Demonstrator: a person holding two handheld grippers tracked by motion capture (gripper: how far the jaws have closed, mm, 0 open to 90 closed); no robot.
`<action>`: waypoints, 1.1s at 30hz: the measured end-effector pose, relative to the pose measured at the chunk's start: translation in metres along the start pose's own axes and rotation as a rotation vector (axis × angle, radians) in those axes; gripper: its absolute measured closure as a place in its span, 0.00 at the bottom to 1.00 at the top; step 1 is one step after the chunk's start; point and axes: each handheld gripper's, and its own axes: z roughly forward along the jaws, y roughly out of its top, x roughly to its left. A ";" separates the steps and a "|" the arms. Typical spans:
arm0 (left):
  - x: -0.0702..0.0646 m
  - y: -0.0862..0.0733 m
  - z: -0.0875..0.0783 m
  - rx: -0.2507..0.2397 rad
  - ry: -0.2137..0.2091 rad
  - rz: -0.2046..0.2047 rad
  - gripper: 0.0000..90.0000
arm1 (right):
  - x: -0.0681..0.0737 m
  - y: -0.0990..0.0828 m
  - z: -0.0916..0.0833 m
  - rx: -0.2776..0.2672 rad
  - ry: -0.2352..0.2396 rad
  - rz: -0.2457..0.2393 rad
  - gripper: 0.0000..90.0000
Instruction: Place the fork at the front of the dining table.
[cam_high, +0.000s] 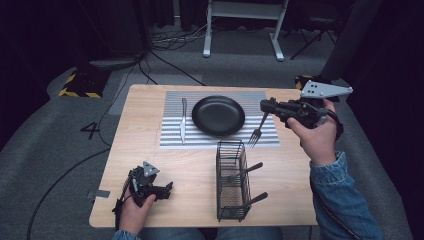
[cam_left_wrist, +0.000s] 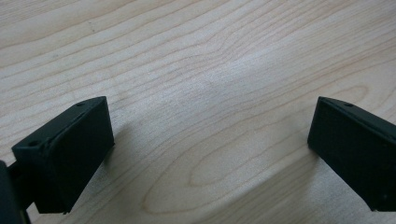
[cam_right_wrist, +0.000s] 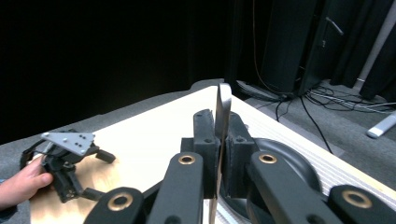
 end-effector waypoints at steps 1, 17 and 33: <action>0.000 0.000 0.000 0.000 0.000 0.000 0.01 | -0.002 0.001 0.000 0.002 -0.004 0.001 0.96; -0.001 0.000 0.000 -0.002 0.003 -0.008 0.00 | -0.053 -0.013 0.021 0.058 -0.077 0.045 0.96; -0.001 0.000 0.000 0.000 0.002 -0.007 0.00 | -0.088 -0.045 0.046 0.121 -0.115 0.080 0.96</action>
